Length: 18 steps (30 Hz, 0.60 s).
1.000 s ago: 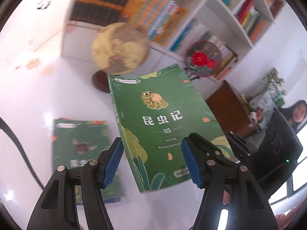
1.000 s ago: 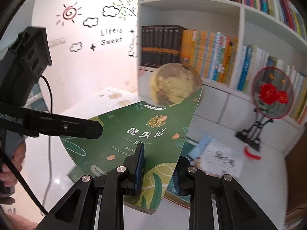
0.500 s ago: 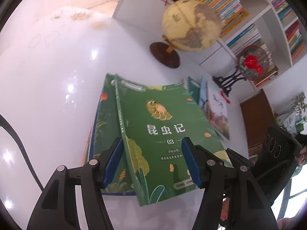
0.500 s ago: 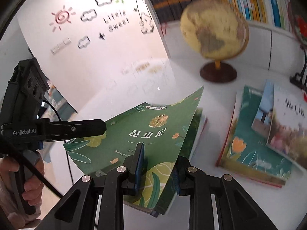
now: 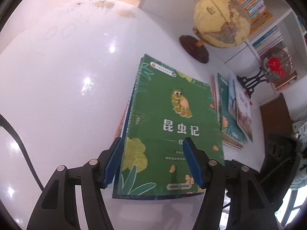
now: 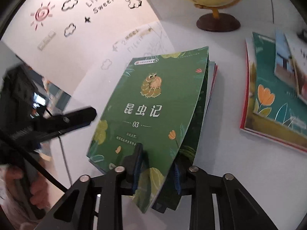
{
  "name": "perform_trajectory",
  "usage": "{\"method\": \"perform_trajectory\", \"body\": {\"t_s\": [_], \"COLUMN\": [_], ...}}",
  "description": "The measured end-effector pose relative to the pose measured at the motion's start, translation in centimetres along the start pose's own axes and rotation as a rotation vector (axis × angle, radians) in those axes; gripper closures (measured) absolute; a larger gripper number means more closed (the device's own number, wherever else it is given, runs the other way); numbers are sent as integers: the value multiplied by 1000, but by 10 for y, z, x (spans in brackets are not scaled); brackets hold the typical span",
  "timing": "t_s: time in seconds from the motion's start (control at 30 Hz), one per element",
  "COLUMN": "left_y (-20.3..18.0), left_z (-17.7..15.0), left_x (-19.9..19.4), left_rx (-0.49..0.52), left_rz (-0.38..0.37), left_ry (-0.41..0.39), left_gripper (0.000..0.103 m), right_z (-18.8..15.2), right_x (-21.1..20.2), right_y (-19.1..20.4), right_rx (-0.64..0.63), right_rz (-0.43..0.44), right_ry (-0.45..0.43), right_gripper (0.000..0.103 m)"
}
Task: Organize books
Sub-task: 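Lower the caterpillar-cover book flat onto the beetle-cover book, then open both grippers to release the caterpillar-cover book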
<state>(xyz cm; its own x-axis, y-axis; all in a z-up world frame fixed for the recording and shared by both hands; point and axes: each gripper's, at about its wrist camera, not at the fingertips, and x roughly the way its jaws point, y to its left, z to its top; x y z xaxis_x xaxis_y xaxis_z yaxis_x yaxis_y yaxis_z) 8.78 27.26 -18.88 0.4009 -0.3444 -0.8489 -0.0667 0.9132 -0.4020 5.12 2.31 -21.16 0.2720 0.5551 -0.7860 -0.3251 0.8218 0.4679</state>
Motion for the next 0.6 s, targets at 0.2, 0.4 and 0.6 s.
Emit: {"method": "perform_trajectory", "body": {"t_s": [0.2, 0.4, 0.6], "left_y": [-3, -30, -76], "left_z": [2, 13, 20], "left_x": [4, 13, 32], "left_rx": [14, 51, 127], "left_rz": [20, 17, 1], "left_ry": [14, 12, 27], "left_gripper": [41, 37, 37], "right_z": [-3, -16, -16], "right_x": [-11, -29, -63], "right_y": [-4, -47, -108], "right_rx": [-34, 36, 200], "right_rz": [-109, -186, -213], "right_ry": [-8, -16, -103], "right_gripper": [48, 47, 47]}}
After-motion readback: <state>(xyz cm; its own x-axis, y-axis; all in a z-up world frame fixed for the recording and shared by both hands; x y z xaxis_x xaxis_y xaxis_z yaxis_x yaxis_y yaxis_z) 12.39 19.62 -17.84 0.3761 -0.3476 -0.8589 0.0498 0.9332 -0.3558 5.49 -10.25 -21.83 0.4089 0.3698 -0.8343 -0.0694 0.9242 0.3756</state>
